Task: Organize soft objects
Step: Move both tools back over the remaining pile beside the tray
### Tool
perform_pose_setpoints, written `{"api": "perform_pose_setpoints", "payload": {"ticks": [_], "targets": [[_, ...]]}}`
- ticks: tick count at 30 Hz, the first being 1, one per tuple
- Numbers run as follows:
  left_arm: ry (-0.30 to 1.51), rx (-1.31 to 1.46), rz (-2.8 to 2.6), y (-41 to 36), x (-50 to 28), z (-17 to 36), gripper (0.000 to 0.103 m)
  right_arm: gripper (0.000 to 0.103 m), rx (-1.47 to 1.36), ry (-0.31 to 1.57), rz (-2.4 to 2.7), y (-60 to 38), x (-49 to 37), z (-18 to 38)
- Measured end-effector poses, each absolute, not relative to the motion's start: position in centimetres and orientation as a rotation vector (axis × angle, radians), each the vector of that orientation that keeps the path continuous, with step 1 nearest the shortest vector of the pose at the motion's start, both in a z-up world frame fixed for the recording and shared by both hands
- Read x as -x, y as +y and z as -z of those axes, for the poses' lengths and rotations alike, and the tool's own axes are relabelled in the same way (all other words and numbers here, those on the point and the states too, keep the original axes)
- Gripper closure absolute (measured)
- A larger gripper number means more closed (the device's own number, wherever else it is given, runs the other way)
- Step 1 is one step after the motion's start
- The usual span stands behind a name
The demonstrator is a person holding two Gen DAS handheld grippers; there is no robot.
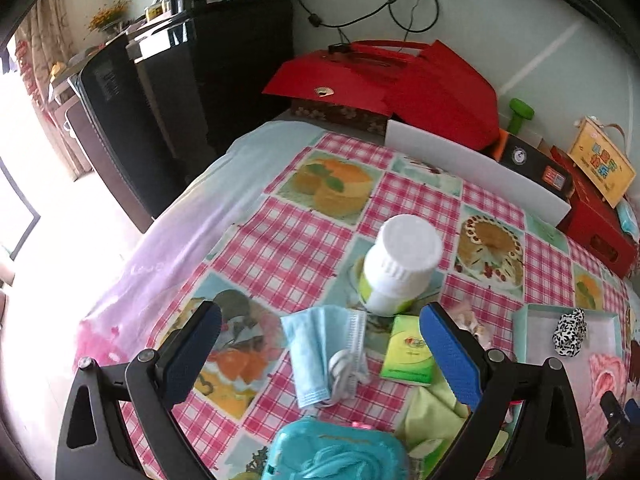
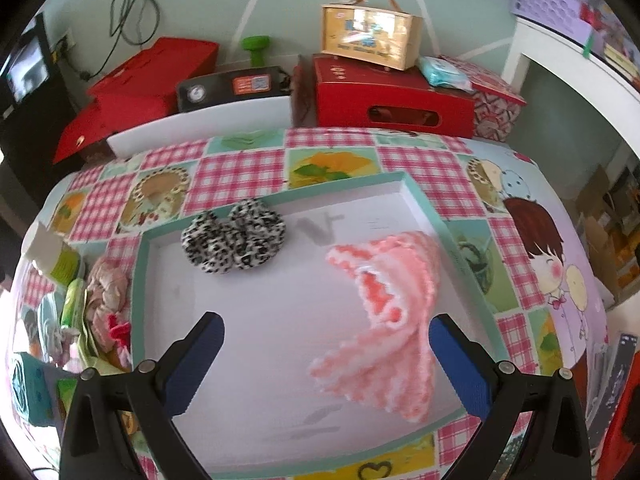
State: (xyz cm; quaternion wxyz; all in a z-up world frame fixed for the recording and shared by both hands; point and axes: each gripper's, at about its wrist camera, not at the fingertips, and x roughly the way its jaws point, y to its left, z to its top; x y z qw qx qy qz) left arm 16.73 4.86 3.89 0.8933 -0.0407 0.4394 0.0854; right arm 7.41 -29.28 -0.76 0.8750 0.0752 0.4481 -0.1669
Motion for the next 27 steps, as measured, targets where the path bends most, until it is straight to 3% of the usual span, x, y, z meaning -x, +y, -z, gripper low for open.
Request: {"api": "perform_pose_setpoints", "payload": {"ticks": [27], "targets": [[1.063,0.21,-0.148,10.3,-18.2,0.7,0.004,0.0,-0.083,0.882,-0.093,-15.2,-11.0,2.5]]}}
